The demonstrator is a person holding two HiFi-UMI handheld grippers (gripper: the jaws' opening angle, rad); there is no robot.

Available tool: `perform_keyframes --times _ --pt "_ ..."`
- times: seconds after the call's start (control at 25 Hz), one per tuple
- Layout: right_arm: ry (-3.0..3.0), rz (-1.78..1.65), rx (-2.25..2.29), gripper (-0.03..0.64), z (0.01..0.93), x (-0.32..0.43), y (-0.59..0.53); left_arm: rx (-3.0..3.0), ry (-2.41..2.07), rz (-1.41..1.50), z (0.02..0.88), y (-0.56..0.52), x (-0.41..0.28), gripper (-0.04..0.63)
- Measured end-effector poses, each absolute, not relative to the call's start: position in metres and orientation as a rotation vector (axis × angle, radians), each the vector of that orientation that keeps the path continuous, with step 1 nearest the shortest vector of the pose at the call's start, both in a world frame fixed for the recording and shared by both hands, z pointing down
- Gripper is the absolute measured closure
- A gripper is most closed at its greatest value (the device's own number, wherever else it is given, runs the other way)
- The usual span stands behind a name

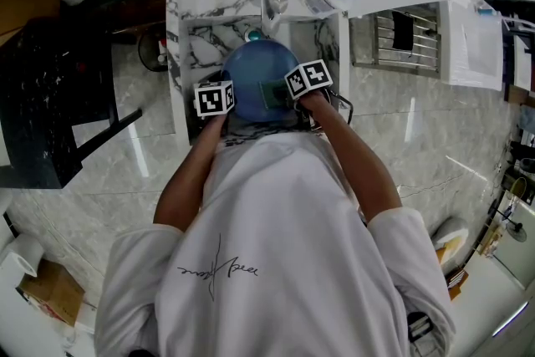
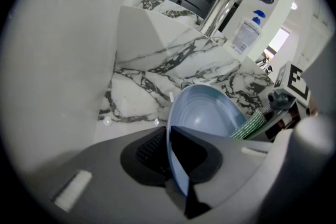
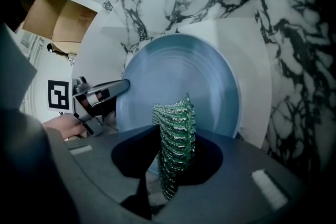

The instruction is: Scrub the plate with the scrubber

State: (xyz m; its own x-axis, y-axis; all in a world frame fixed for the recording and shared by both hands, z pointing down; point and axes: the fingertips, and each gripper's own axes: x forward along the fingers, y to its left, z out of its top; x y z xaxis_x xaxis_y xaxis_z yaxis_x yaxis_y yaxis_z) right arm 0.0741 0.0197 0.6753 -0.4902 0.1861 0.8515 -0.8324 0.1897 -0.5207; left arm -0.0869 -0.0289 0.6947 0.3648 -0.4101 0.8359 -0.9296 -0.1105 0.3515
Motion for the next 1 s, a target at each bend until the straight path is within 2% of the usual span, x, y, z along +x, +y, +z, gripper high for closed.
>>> perform_keyframes --times 1.0 --pt "-1.467 1.363 0.694 0.552 0.674 0.110 0.015 1.700 -1.202 0.718 0.695 -0.029 -0.087 0.554"
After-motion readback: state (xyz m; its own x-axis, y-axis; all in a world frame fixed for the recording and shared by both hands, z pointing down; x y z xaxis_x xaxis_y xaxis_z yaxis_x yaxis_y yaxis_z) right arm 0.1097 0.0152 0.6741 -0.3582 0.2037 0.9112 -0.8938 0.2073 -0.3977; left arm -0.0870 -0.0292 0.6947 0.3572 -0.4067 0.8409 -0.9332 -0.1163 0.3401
